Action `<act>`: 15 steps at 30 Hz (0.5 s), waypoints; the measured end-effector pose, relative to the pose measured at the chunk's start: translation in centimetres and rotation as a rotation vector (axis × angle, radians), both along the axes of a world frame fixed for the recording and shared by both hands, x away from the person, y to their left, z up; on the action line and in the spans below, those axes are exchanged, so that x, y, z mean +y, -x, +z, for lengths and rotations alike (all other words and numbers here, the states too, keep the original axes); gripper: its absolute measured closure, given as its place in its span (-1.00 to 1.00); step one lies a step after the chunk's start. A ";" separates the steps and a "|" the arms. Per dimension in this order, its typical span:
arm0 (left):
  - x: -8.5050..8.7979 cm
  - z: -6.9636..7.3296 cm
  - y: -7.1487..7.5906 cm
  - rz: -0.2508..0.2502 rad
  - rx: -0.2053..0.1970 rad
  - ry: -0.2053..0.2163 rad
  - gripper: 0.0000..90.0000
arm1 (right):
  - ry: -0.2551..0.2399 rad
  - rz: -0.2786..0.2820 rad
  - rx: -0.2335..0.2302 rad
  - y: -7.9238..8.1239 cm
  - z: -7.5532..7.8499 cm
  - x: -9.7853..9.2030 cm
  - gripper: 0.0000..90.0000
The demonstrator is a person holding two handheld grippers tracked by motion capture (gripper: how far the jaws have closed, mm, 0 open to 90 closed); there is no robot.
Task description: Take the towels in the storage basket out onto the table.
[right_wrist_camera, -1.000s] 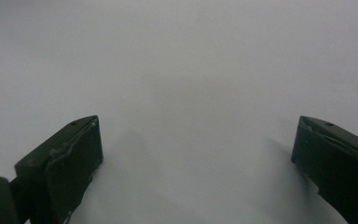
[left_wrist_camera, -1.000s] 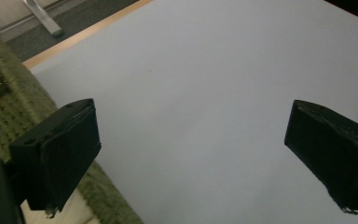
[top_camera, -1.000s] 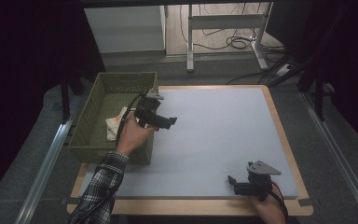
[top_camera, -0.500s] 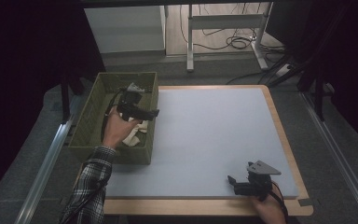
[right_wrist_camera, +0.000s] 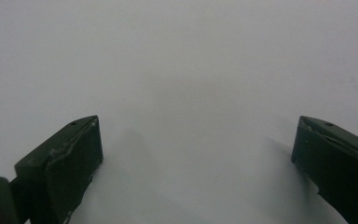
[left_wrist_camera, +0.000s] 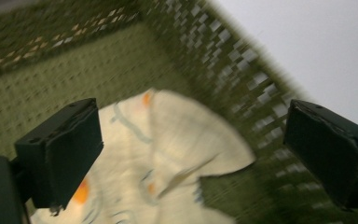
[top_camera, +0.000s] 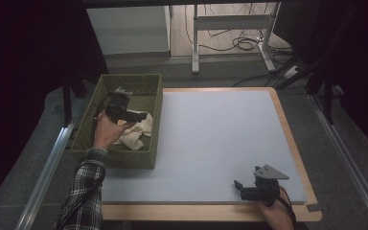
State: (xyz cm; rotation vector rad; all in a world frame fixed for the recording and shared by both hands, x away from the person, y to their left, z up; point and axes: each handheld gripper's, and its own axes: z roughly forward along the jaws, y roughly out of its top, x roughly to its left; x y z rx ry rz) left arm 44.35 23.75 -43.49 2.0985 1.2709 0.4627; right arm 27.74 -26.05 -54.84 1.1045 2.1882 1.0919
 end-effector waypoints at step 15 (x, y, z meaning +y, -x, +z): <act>1.2 -3.7 -1.7 0.005 0.182 -0.143 -0.40 | 0.000 0.000 -0.001 0.0 0.0 0.0 -0.96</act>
